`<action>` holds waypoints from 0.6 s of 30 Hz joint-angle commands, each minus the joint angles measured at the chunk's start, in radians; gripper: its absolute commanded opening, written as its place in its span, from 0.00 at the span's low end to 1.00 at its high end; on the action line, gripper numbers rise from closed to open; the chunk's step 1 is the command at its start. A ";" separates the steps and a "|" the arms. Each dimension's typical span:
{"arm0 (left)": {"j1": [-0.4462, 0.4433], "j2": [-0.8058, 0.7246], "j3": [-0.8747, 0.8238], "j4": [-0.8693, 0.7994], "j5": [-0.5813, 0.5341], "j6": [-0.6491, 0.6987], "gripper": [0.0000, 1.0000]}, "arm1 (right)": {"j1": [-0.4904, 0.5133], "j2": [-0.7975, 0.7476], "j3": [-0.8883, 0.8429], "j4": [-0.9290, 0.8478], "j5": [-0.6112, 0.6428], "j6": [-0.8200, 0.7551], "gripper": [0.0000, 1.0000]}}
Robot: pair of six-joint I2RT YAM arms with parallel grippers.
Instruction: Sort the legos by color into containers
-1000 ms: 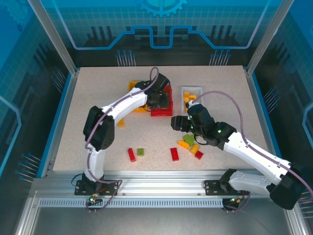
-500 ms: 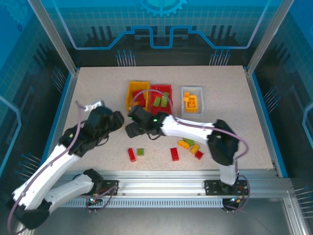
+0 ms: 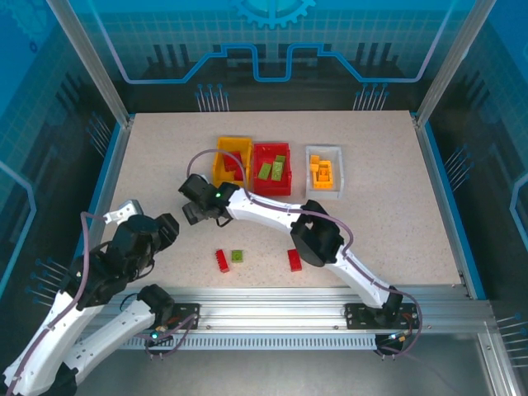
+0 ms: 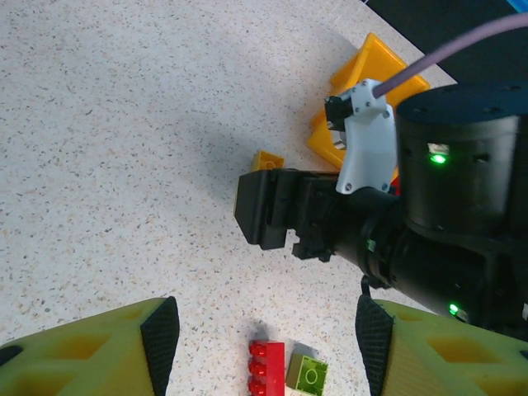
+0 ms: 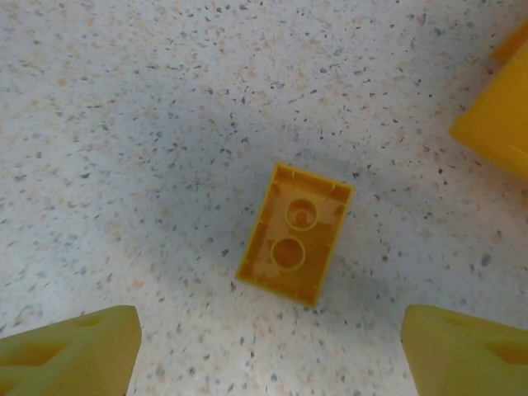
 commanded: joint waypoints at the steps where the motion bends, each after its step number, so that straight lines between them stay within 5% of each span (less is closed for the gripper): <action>1: 0.007 -0.008 -0.015 -0.029 -0.022 -0.002 0.62 | -0.005 0.084 0.105 -0.093 0.033 -0.012 0.81; 11: 0.007 -0.005 -0.027 -0.006 0.000 0.011 0.62 | -0.022 0.255 0.322 -0.161 0.031 -0.024 0.66; 18: 0.008 -0.008 -0.017 0.006 0.023 0.045 0.63 | -0.030 0.247 0.322 -0.162 0.038 -0.016 0.34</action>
